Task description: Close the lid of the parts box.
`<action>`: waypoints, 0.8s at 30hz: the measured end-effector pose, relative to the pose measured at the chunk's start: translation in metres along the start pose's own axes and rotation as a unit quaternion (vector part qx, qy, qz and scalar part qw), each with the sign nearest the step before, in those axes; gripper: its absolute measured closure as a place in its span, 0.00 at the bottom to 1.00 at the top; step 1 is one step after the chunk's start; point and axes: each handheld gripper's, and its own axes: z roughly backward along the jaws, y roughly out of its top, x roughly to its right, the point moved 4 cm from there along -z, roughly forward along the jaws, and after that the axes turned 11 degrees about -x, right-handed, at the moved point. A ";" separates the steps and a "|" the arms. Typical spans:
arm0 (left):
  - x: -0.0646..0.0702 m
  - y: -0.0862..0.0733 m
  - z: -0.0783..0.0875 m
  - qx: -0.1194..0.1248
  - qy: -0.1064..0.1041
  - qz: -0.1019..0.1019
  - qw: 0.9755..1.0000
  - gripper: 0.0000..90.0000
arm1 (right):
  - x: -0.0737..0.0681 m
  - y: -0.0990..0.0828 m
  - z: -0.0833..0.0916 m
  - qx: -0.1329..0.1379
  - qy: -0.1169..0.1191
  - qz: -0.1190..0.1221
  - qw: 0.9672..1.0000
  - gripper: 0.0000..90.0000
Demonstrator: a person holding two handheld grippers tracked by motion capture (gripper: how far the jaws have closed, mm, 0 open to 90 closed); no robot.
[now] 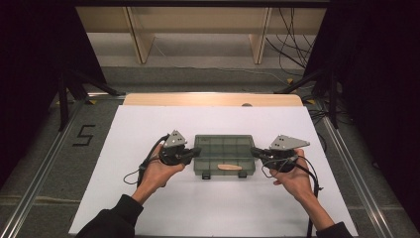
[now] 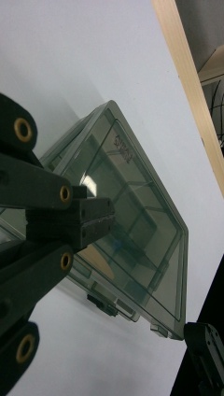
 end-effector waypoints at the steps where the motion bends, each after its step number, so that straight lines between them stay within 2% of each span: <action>1: 0.000 -0.001 0.000 -0.002 -0.002 -0.003 1.000 1.00 | -0.001 -0.001 -0.001 -0.001 0.005 -0.001 1.000 0.98; 10: 0.002 -0.008 -0.006 -0.018 -0.001 -0.006 1.000 1.00 | 0.001 -0.006 -0.004 -0.017 0.001 -0.001 1.000 0.98; 11: 0.001 -0.010 -0.006 -0.023 0.001 -0.016 1.000 1.00 | 0.001 -0.007 -0.005 -0.019 0.001 0.001 1.000 0.98; 13: 0.003 -0.011 -0.008 -0.019 -0.001 -0.007 1.000 1.00 | 0.001 -0.009 -0.007 -0.024 0.001 0.001 1.000 0.98; 20: 0.003 -0.014 -0.009 -0.022 -0.001 -0.009 1.000 1.00 | 0.000 -0.014 -0.012 -0.044 0.007 0.005 0.999 0.98; 23: 0.004 -0.016 -0.011 -0.023 -0.001 -0.008 1.000 1.00 | 0.000 -0.015 -0.014 -0.045 0.006 0.006 0.999 0.98; 24: 0.002 -0.017 -0.011 -0.028 -0.002 -0.015 0.999 1.00 | -0.001 -0.015 -0.014 -0.046 0.006 0.005 0.999 0.98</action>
